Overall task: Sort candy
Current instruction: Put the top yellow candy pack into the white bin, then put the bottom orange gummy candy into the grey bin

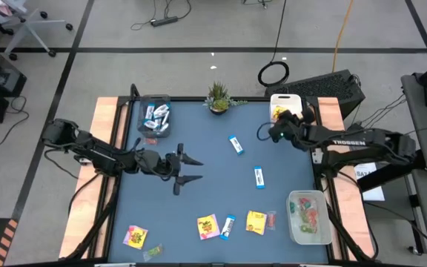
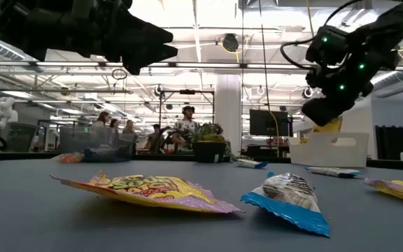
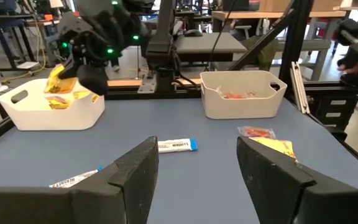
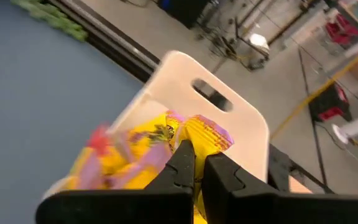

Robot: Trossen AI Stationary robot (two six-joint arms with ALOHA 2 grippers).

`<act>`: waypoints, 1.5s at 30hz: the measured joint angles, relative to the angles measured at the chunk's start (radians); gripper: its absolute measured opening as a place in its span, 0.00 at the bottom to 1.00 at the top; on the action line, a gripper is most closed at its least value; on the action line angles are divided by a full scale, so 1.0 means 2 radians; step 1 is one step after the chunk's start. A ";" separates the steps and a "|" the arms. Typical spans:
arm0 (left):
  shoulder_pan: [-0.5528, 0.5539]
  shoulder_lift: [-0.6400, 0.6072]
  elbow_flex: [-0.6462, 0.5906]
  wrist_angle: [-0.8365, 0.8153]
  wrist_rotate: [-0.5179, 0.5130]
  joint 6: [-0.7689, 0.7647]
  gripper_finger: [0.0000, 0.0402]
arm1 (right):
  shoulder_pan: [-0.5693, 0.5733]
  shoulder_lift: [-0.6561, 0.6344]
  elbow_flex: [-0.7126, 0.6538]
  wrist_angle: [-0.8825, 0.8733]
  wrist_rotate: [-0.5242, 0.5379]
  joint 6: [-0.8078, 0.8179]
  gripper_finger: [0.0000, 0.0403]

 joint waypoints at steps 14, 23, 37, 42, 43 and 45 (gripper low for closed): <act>0.000 0.000 0.000 -0.002 0.000 -0.001 0.56 | -0.078 0.024 0.013 -0.027 -0.089 -0.037 0.21; 0.000 0.000 0.000 -0.002 -0.006 0.000 0.56 | -0.043 -0.002 0.114 -0.146 -0.133 0.018 0.53; 0.000 0.000 0.000 -0.017 -0.009 -0.001 0.56 | 0.253 -0.006 0.124 -0.175 -0.338 0.210 0.46; 0.000 0.000 0.000 -0.017 -0.009 -0.001 0.56 | 0.382 0.022 0.124 -0.174 -0.365 0.327 0.42; 0.000 0.000 0.000 -0.017 -0.009 -0.001 0.56 | 0.404 0.030 0.124 -0.171 -0.366 0.348 0.42; 0.000 0.000 0.000 -0.016 -0.009 -0.001 0.56 | 0.440 0.051 0.124 -0.168 -0.369 0.385 0.43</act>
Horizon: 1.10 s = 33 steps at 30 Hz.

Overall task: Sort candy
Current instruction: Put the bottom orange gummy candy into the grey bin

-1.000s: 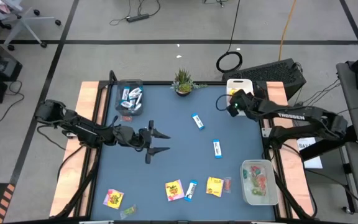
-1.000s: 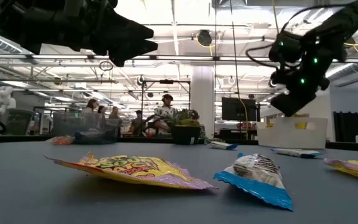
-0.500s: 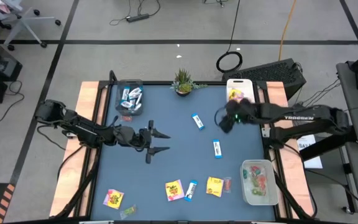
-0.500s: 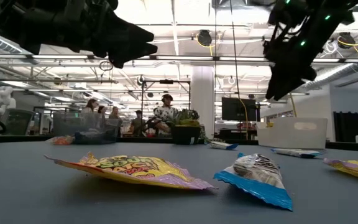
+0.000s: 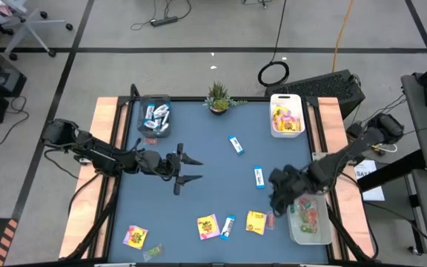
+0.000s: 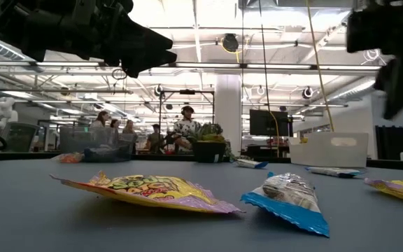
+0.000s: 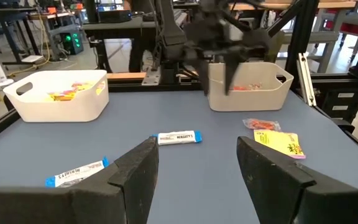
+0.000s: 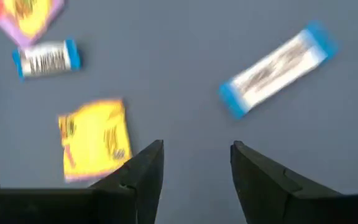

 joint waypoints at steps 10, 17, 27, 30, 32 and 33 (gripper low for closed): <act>0.000 0.000 0.000 0.000 0.000 0.000 0.56 | 0.058 0.126 0.014 0.034 -0.061 0.084 0.53; 0.000 0.000 0.000 -0.001 0.000 0.000 0.56 | 0.059 0.186 0.055 0.033 -0.088 0.062 0.53; 0.000 0.000 0.000 -0.001 0.000 0.000 0.56 | 0.059 0.195 0.083 0.011 -0.109 0.042 0.49; 0.000 0.000 0.000 -0.001 0.000 0.000 0.56 | 0.058 0.195 0.099 -0.005 -0.102 0.027 0.50; 0.000 0.000 0.000 -0.001 0.000 0.000 0.56 | 0.058 0.195 0.116 -0.020 -0.089 0.016 0.50; 0.000 0.000 0.000 -0.001 0.000 0.000 0.56 | 0.058 0.195 0.126 -0.032 -0.082 0.010 0.50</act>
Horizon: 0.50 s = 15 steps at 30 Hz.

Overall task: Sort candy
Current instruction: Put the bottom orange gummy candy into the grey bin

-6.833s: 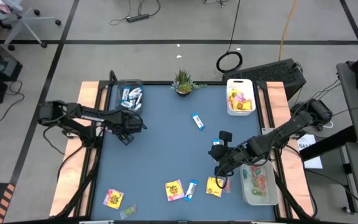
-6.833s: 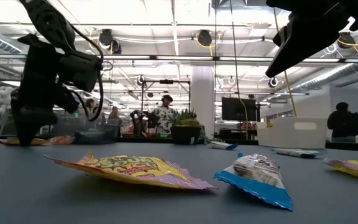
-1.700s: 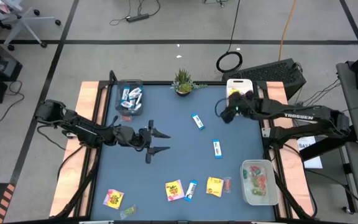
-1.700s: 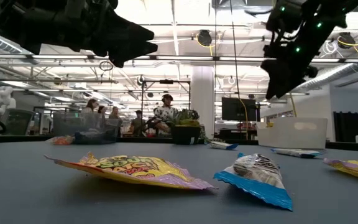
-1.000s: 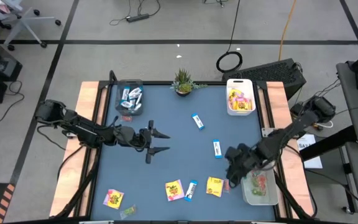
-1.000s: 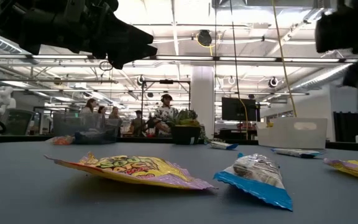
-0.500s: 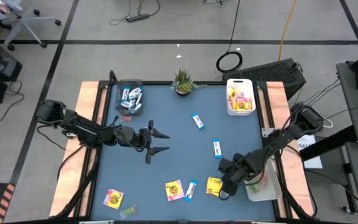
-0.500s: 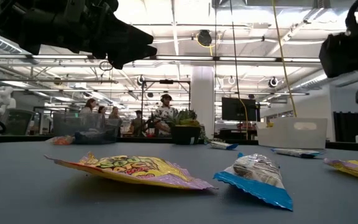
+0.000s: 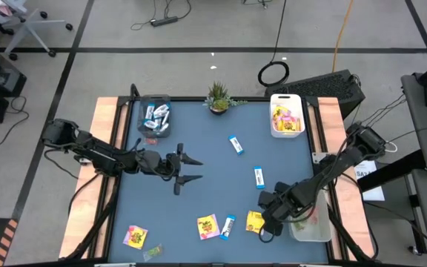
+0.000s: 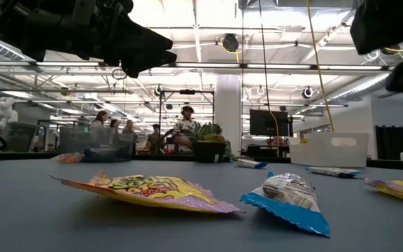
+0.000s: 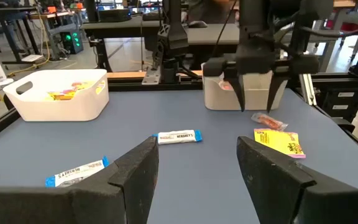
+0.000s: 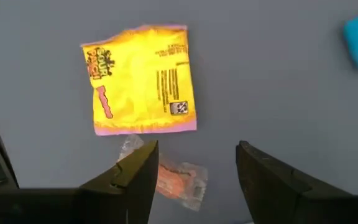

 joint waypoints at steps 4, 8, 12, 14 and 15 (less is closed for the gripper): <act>0.000 0.000 0.000 0.000 0.000 0.000 0.56 | 0.000 0.000 0.039 -0.073 0.012 -0.013 0.50; 0.000 0.000 0.000 0.000 0.000 0.000 0.56 | 0.013 -0.001 0.059 -0.094 0.013 -0.059 0.44; 0.000 0.000 0.000 0.000 0.000 0.000 0.56 | 0.038 0.013 0.059 -0.044 0.015 -0.136 0.36; 0.000 0.000 0.000 0.000 0.000 0.001 0.56 | 0.047 0.032 0.059 -0.029 0.022 -0.155 0.34; 0.000 0.000 0.000 -0.001 0.000 0.002 0.56 | 0.050 0.042 0.059 -0.023 0.023 -0.162 0.34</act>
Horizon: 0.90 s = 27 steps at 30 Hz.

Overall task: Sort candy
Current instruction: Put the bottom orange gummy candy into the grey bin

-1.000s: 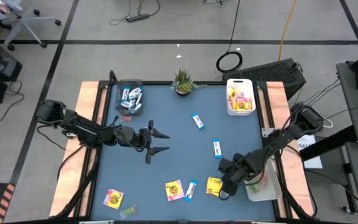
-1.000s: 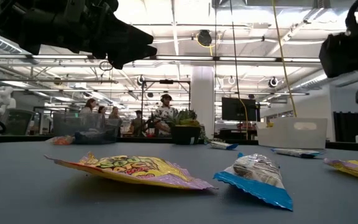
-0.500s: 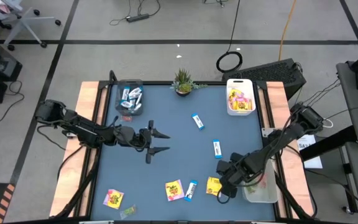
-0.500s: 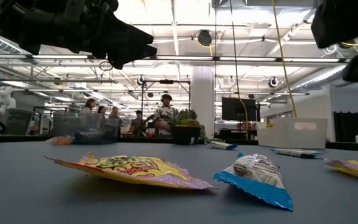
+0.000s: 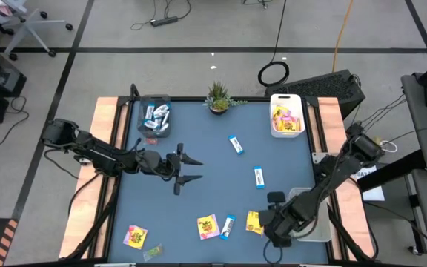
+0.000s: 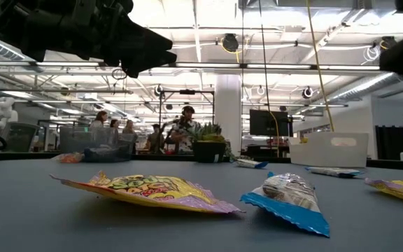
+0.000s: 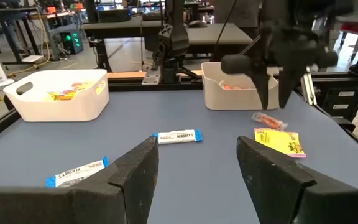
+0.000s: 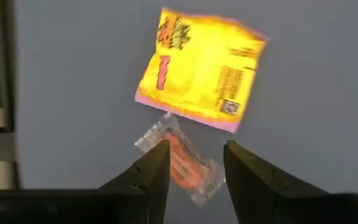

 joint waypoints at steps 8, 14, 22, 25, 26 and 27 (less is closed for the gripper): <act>0.000 0.000 0.000 -0.004 0.000 0.002 0.56 | -0.001 0.070 0.002 0.001 -0.057 -0.064 0.41; 0.000 0.000 0.000 -0.007 0.000 0.002 0.56 | -0.010 0.077 0.004 0.002 -0.079 -0.084 0.33; 0.000 0.000 0.000 -0.010 0.000 -0.001 0.56 | -0.017 0.040 0.054 -0.047 -0.030 -0.097 0.03; 0.000 0.000 0.000 -0.012 0.000 -0.001 0.56 | -0.013 0.021 0.091 -0.097 -0.005 -0.075 0.02; 0.000 0.000 0.000 -0.013 0.000 -0.001 0.56 | -0.012 0.012 0.101 -0.118 -0.003 -0.056 0.02; 0.000 0.000 0.000 -0.013 0.000 -0.001 0.56 | -0.009 0.003 0.106 -0.139 -0.002 -0.031 0.02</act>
